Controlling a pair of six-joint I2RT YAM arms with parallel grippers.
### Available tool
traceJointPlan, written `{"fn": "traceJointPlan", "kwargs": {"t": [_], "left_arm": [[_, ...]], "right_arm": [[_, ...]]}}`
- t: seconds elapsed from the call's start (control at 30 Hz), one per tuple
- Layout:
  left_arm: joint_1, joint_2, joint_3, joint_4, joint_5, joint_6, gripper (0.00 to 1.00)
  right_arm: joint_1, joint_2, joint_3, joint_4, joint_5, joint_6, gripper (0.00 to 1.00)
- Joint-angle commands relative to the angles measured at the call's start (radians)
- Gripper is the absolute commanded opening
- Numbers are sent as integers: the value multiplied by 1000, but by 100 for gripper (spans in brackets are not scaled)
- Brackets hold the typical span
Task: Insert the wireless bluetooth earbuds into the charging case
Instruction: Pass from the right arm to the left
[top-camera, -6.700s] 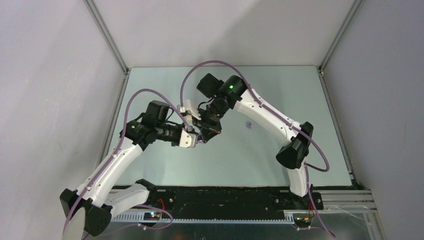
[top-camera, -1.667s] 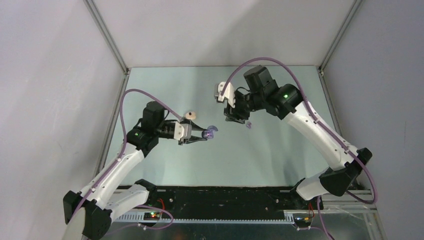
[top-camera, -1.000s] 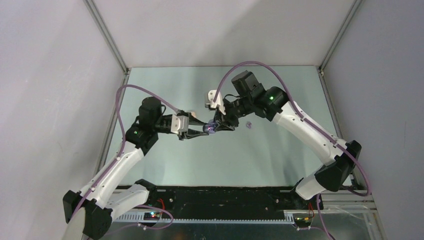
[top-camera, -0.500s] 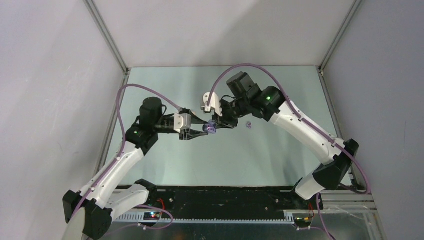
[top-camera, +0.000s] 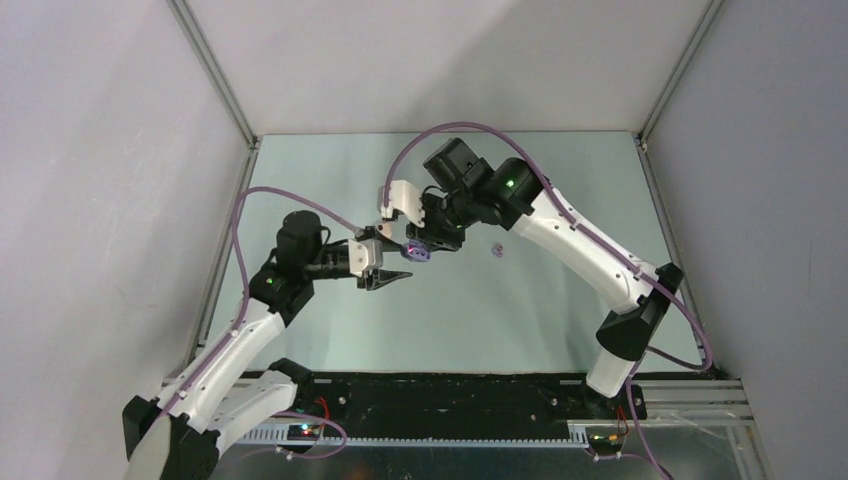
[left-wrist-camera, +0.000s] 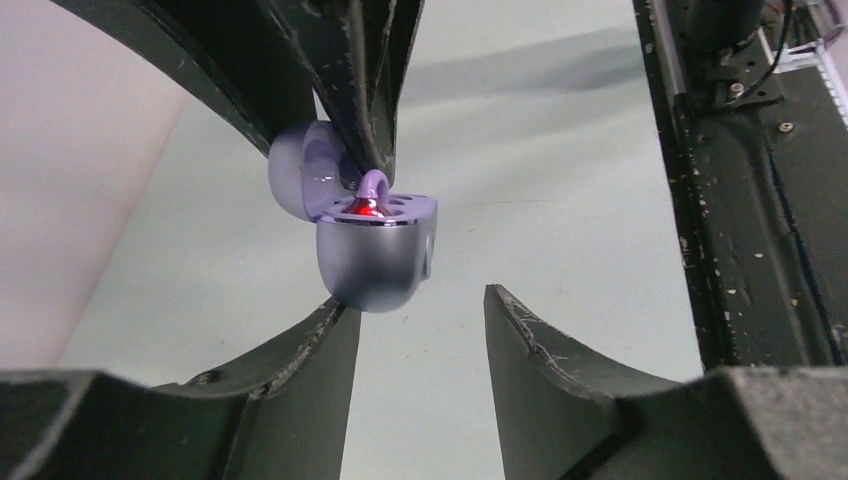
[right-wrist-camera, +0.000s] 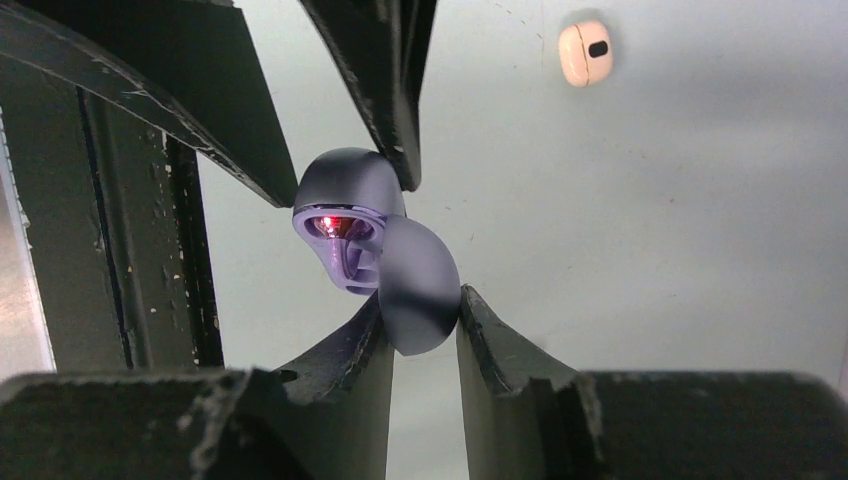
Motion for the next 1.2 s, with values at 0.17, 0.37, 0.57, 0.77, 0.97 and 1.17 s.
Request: {"fn": "traceJointPlan", "kwargs": {"t": [0.17,0.37,0.57,0.77,0.97,1.17], "left_arm": [[-25,-60,-41,147,-87,-26,55],[-37,-60,-49,183,-112,-17,55],[-61,-27,-18,68,-85,53,48],[-72,13,15,-4,-98,116,40],[-86,28,22,8,-115,111,39],[-92,10,-26,108,-102,87,1]], "right_arm": [[12,41,89,-66,37,17,0],[29,66,119,-101,72,9,0],[35,85,159,-104,101,15,0],[49,100,191,-111,134,8,0],[70,100,191,-107,165,12,0],[74,96,178,-104,180,29,2]]}}
